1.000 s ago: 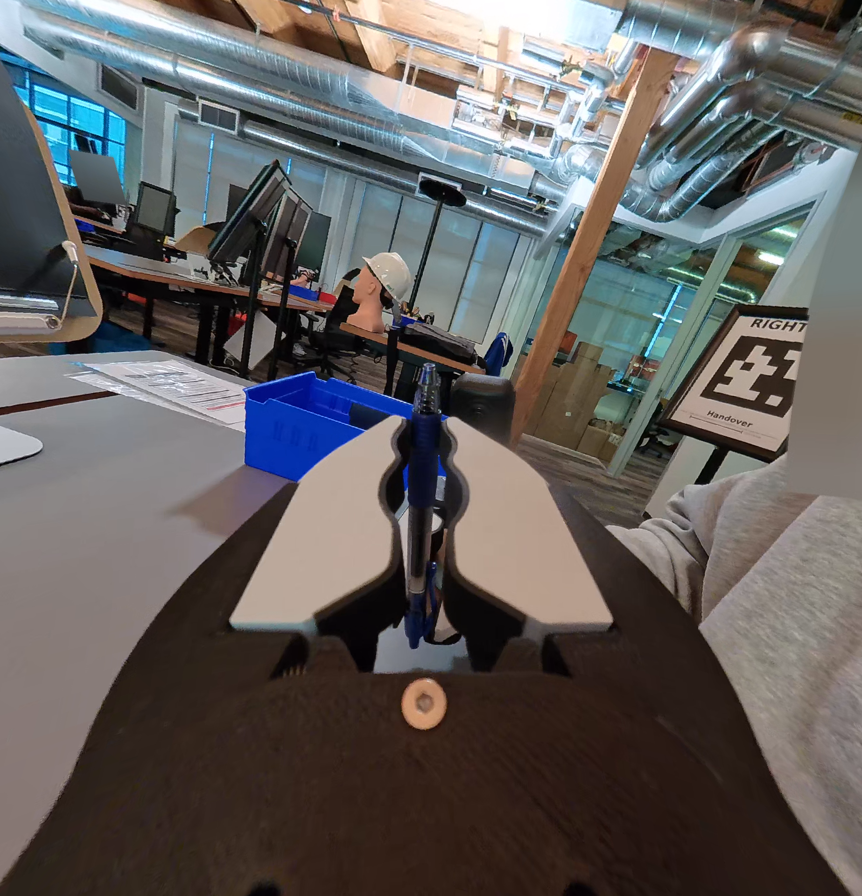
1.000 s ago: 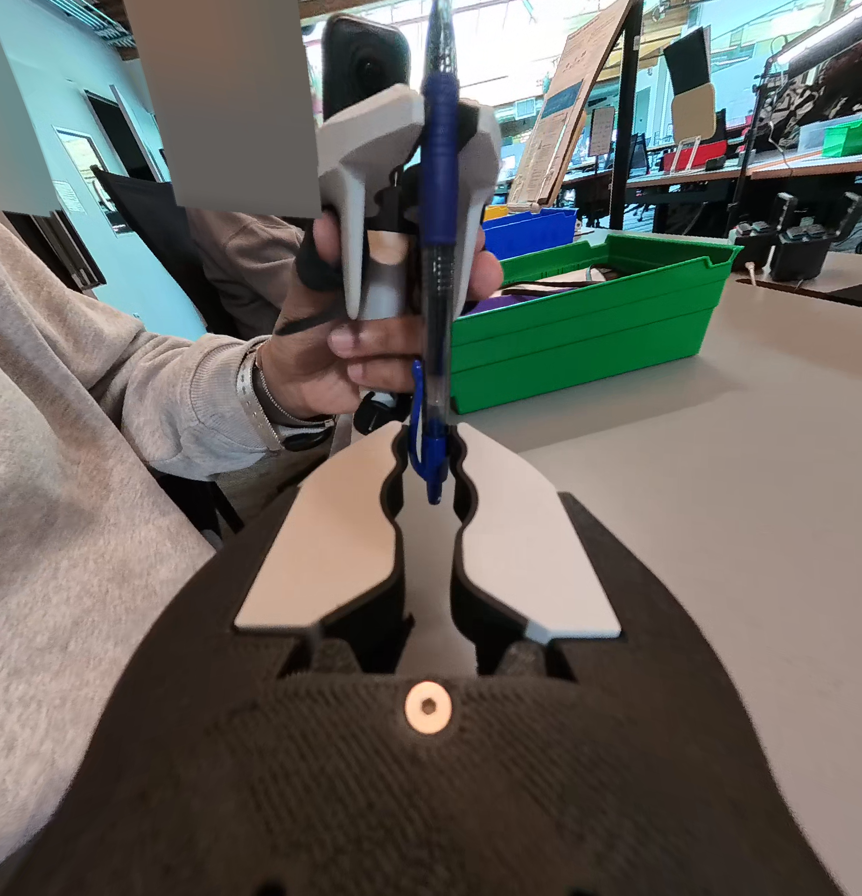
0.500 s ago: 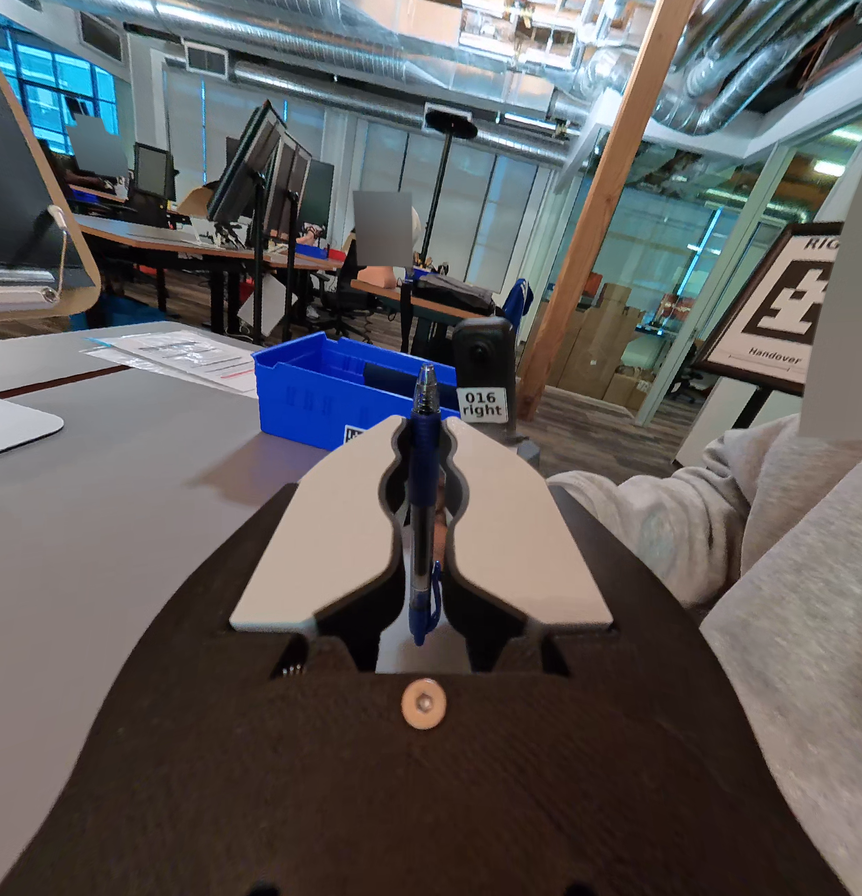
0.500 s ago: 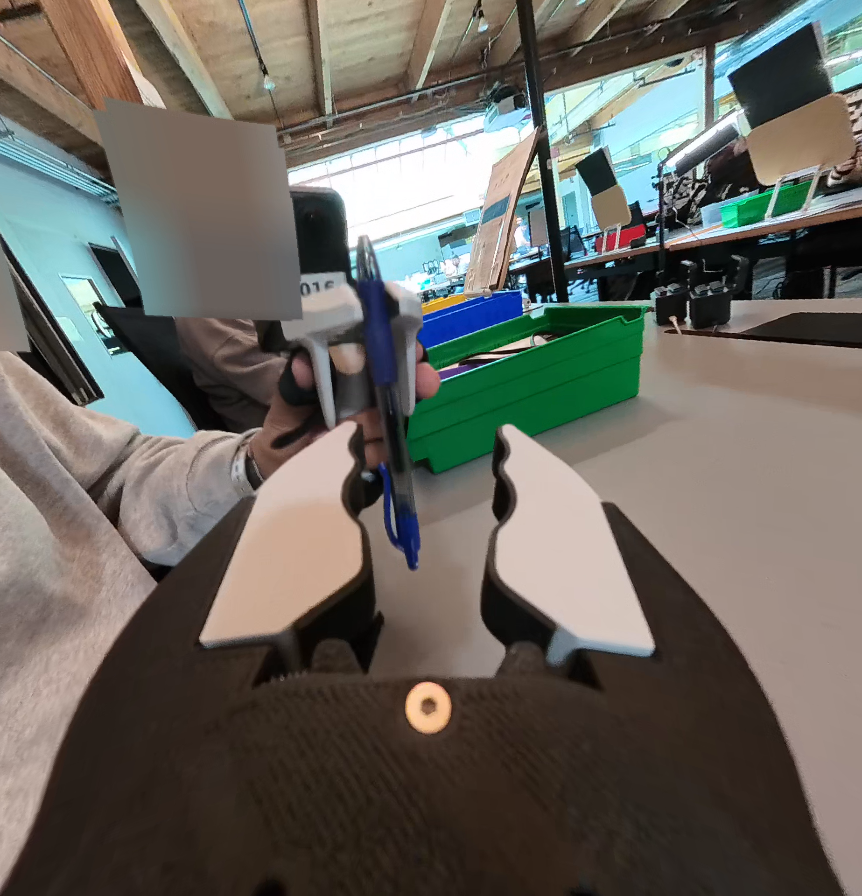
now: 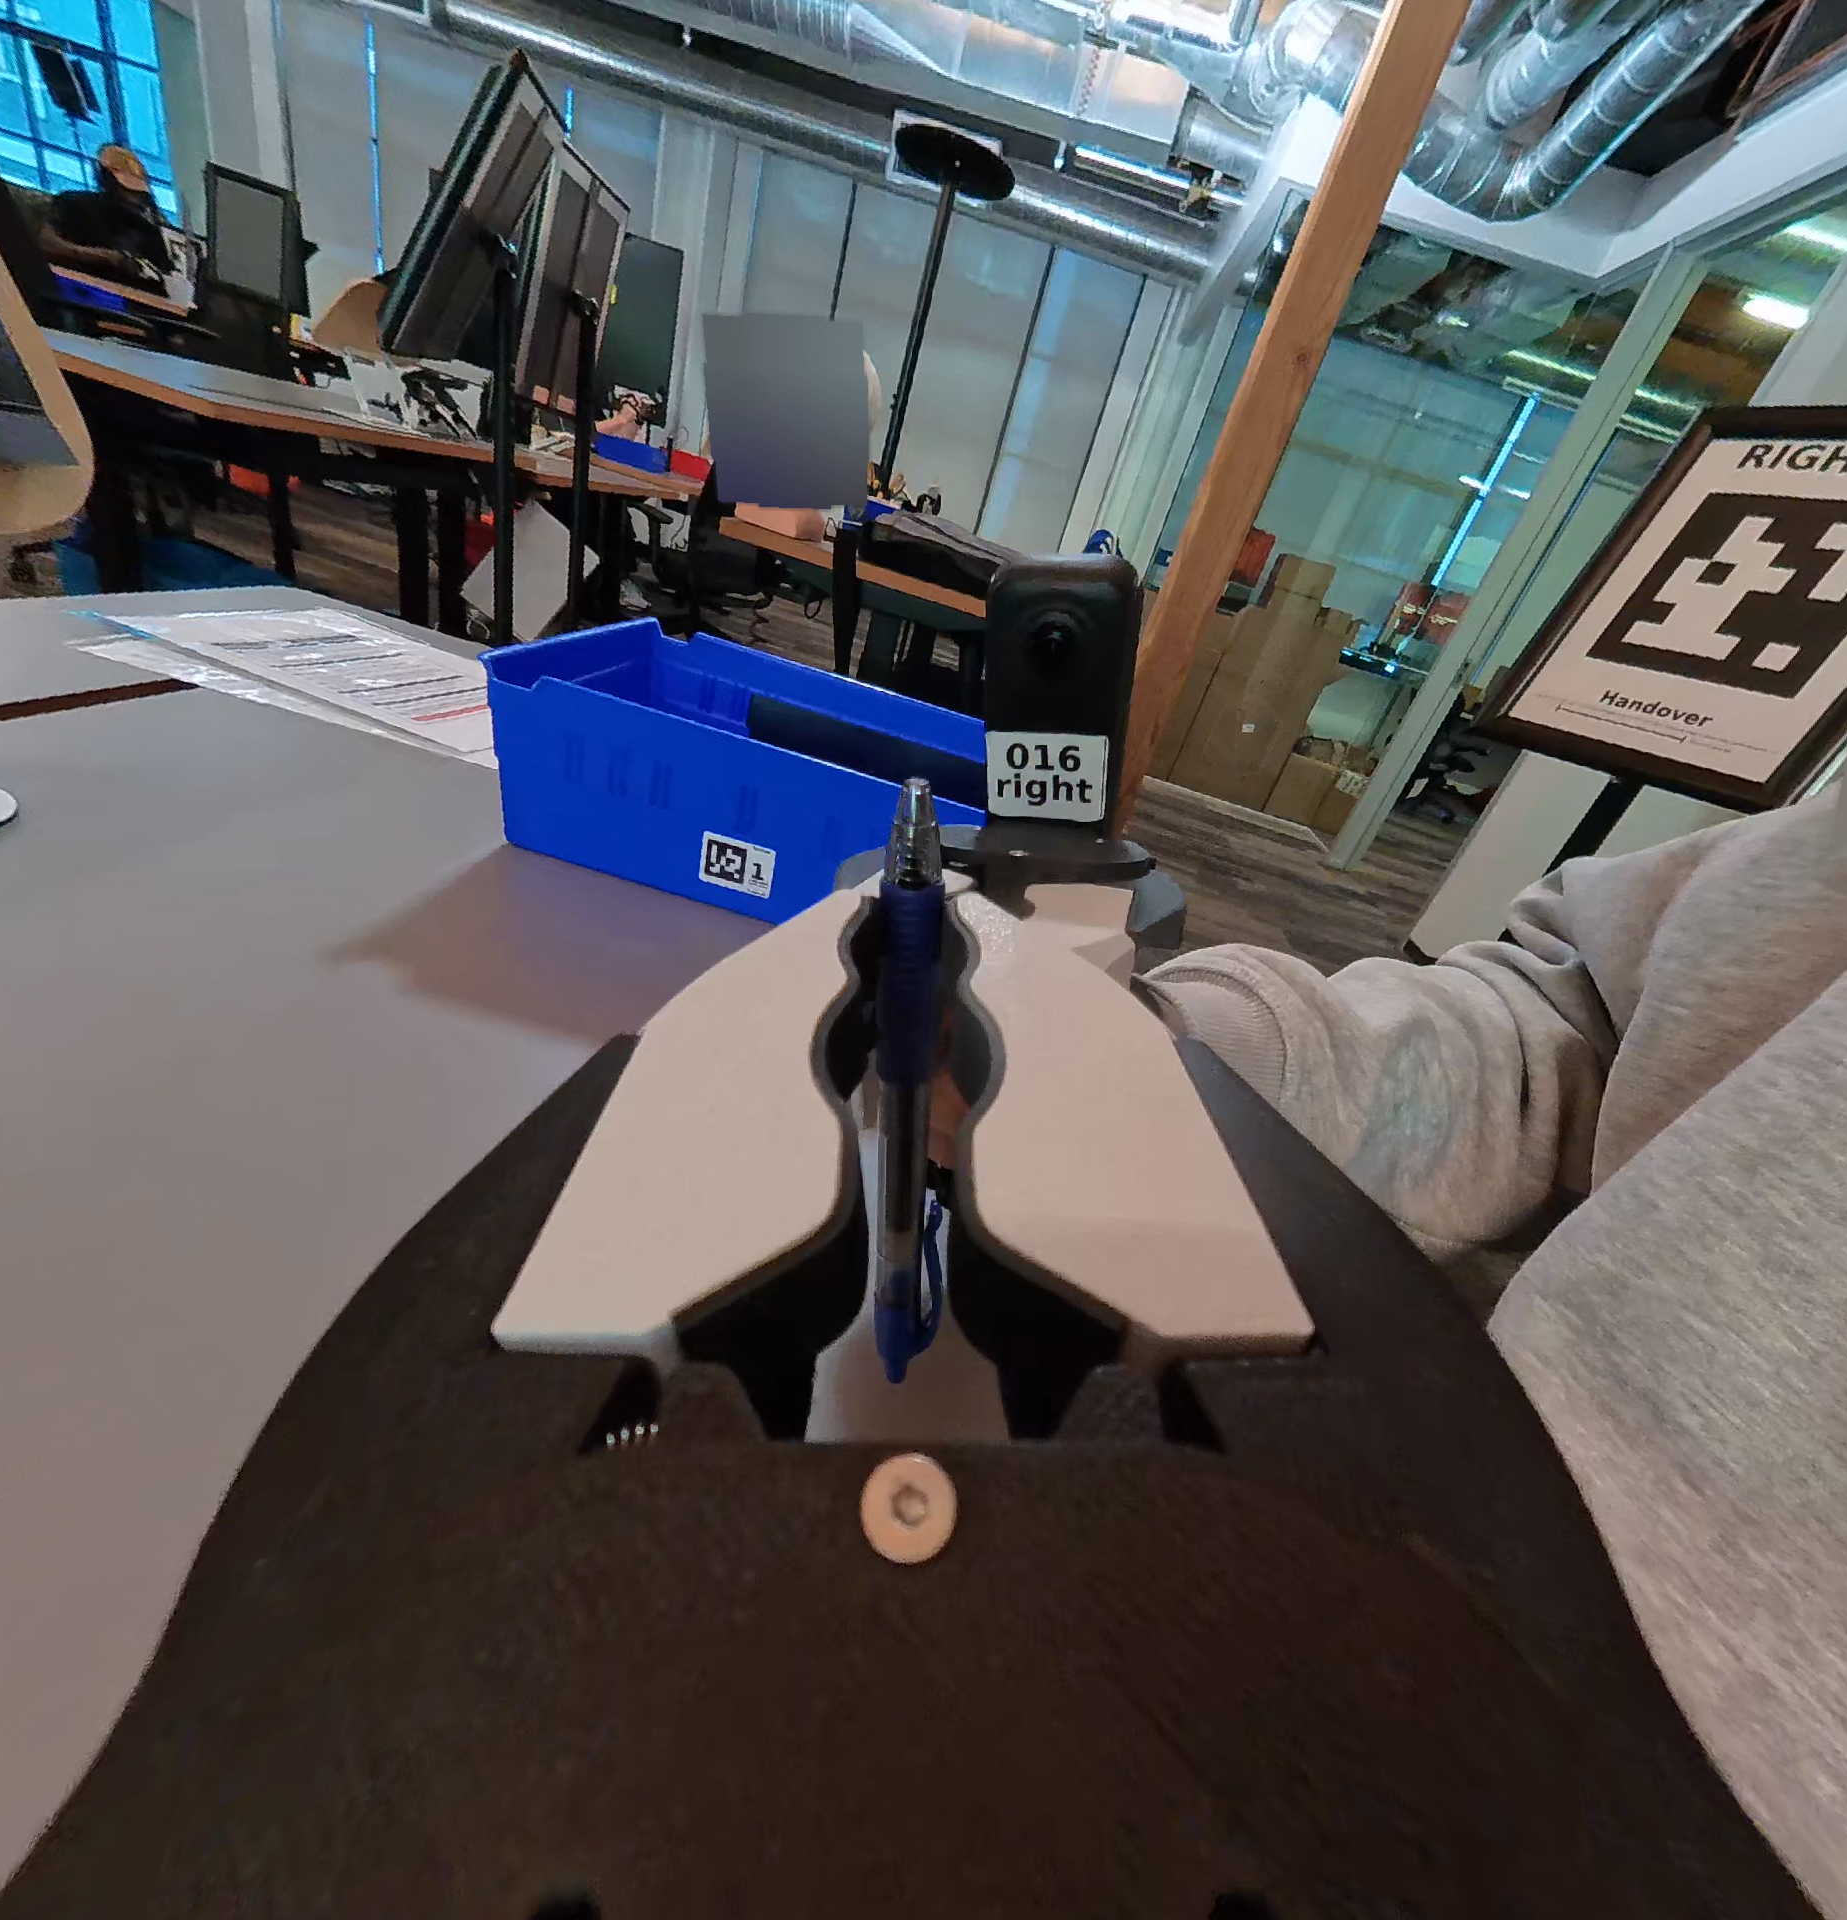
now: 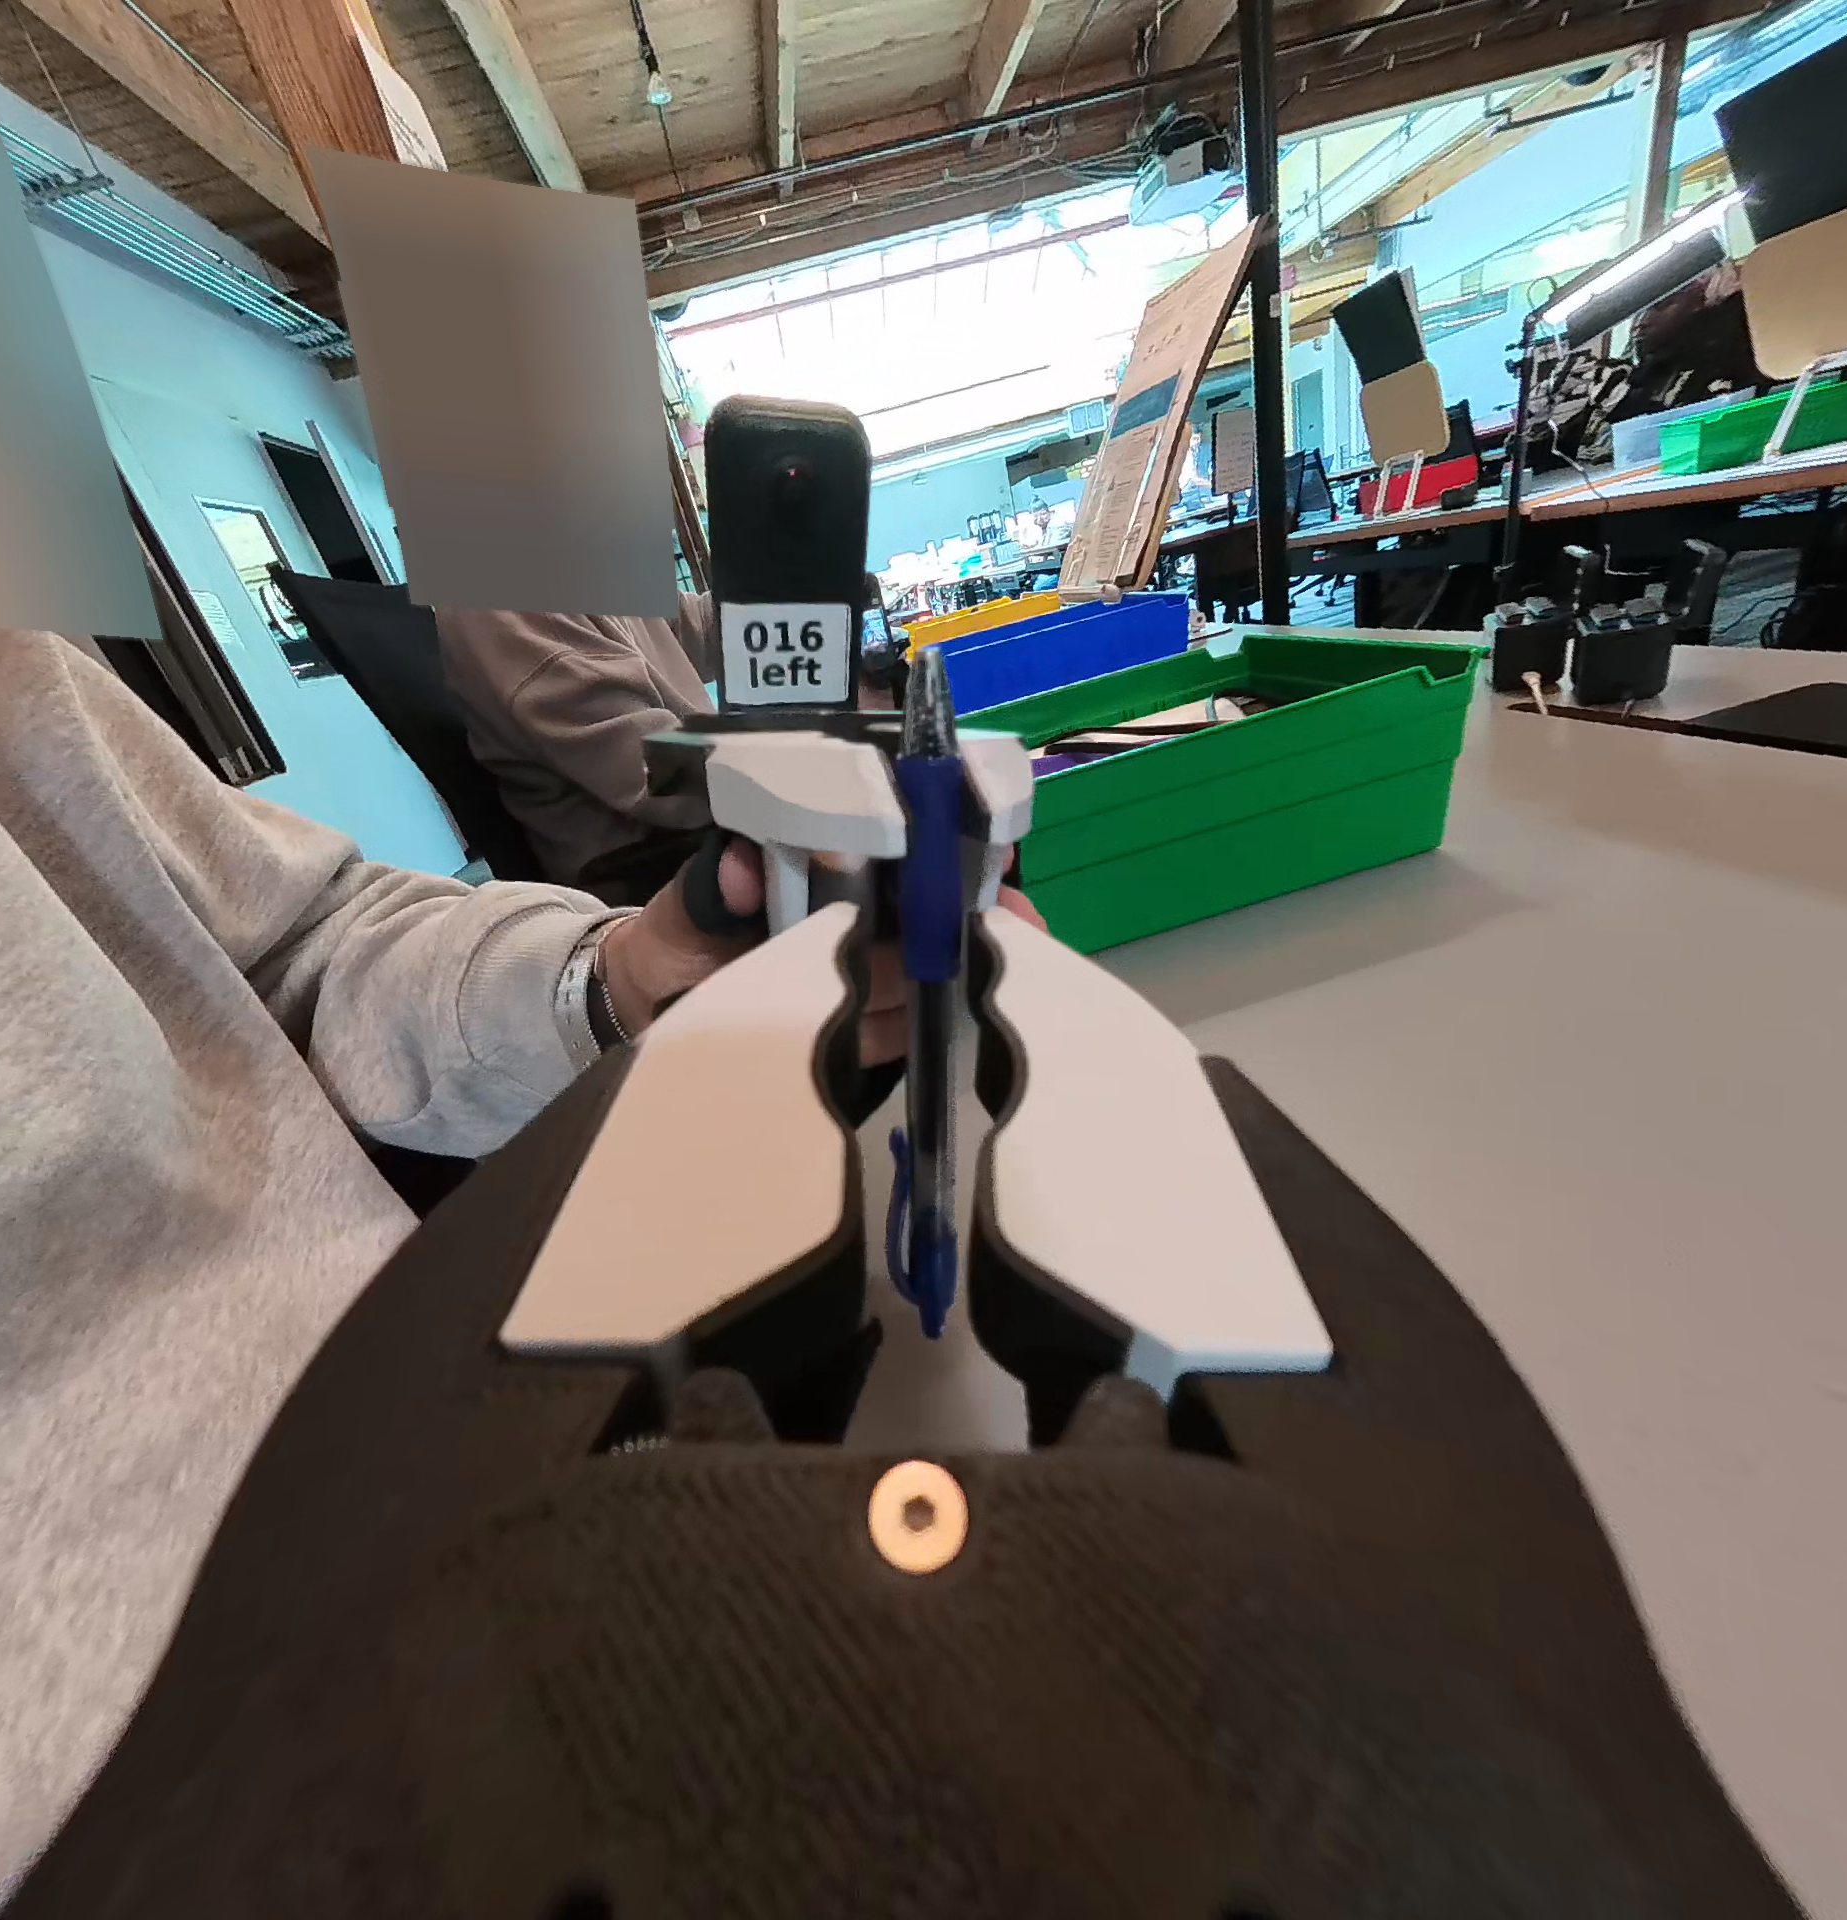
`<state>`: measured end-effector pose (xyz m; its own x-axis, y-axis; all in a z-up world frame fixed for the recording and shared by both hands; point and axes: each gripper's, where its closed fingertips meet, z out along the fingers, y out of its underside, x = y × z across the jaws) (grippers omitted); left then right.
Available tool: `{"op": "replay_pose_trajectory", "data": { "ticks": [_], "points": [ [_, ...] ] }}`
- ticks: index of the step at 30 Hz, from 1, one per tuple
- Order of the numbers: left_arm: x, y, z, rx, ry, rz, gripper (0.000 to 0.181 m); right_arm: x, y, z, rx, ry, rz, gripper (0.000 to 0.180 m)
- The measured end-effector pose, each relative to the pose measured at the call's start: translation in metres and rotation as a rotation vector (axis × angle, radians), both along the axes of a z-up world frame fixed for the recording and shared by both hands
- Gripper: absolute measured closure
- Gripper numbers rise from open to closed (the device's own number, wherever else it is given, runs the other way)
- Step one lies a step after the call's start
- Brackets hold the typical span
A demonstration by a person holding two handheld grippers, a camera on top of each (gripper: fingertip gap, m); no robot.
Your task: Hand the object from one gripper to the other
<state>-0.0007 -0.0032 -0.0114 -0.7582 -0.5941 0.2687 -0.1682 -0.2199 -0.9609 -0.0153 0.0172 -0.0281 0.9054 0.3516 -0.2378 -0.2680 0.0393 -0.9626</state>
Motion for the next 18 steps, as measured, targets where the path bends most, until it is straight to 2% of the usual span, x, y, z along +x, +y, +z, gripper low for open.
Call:
{"op": "replay_pose_trajectory", "data": {
  "ticks": [2,7,10,15,18],
  "points": [
    [0.000,-0.002,-0.001,0.000,0.002,-0.006,0.169,0.001,0.000,-0.001,-0.008,-0.005,-0.004,0.168],
    [0.000,-0.001,-0.001,-0.024,0.020,-0.021,0.167,0.001,0.000,-0.002,-0.024,0.006,0.005,0.168],
    [0.002,0.002,0.000,-0.064,0.033,-0.015,0.141,0.003,-0.001,-0.001,-0.018,0.014,-0.004,0.168],
    [0.005,0.011,-0.012,-0.062,0.056,-0.016,0.128,0.016,-0.006,0.004,0.012,0.051,-0.038,0.168],
    [0.006,0.009,-0.026,-0.064,0.144,-0.069,0.120,0.022,-0.011,0.008,0.030,0.053,-0.059,0.168]
  ]
}}
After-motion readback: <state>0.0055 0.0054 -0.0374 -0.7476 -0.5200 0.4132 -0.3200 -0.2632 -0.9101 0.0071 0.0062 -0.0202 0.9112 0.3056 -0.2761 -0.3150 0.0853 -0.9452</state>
